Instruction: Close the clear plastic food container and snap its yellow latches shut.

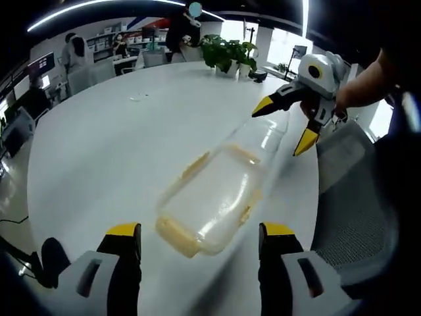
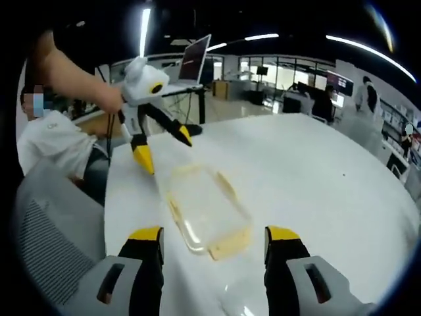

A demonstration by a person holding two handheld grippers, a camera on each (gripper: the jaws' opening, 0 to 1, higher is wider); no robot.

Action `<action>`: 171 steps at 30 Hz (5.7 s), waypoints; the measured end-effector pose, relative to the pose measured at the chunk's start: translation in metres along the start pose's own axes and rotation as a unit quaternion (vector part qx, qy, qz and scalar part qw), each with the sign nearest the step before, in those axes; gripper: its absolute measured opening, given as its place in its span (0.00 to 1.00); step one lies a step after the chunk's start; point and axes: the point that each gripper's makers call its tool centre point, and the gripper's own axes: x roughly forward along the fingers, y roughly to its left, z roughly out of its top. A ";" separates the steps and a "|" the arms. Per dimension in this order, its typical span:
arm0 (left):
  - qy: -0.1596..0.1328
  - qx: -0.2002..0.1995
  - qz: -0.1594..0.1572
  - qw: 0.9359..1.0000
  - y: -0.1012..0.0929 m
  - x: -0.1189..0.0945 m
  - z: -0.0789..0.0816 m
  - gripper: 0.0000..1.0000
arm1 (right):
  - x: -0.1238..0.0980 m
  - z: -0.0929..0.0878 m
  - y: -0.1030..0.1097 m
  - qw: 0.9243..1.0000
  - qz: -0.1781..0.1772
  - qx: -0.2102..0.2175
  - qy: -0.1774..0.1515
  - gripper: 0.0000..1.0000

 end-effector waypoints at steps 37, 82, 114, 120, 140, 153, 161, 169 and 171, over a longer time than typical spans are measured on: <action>0.068 0.078 -0.048 0.993 0.010 0.010 -0.020 0.68 | 0.022 -0.009 0.000 0.992 0.077 -0.076 0.067 0.58; 0.164 0.242 -0.098 0.951 0.015 0.031 -0.028 0.57 | 0.041 -0.044 -0.010 0.967 0.116 -0.150 0.172 0.52; 0.187 0.281 -0.126 0.933 0.013 0.035 -0.035 0.46 | 0.057 -0.052 -0.016 0.948 0.131 -0.188 0.222 0.40; 0.187 0.280 -0.129 0.933 0.013 0.035 -0.034 0.40 | 0.056 -0.055 -0.014 0.946 0.135 -0.180 0.233 0.40; 0.193 0.285 -0.130 0.930 0.014 0.037 -0.032 0.41 | 0.057 -0.056 -0.017 0.936 0.159 -0.179 0.257 0.41; 0.184 0.289 -0.121 0.931 0.012 0.036 -0.032 0.39 | 0.055 -0.055 -0.015 0.937 0.149 -0.182 0.258 0.39; 0.183 0.285 -0.123 0.933 0.007 0.032 -0.030 0.39 | 0.048 -0.053 -0.012 0.937 0.151 -0.182 0.256 0.39; 0.183 0.278 -0.126 0.935 0.005 0.025 -0.028 0.39 | 0.044 -0.044 -0.011 0.938 0.160 -0.181 0.249 0.39; 0.183 0.278 -0.126 0.935 0.004 0.024 -0.027 0.39 | 0.043 -0.043 -0.011 0.938 0.161 -0.181 0.249 0.39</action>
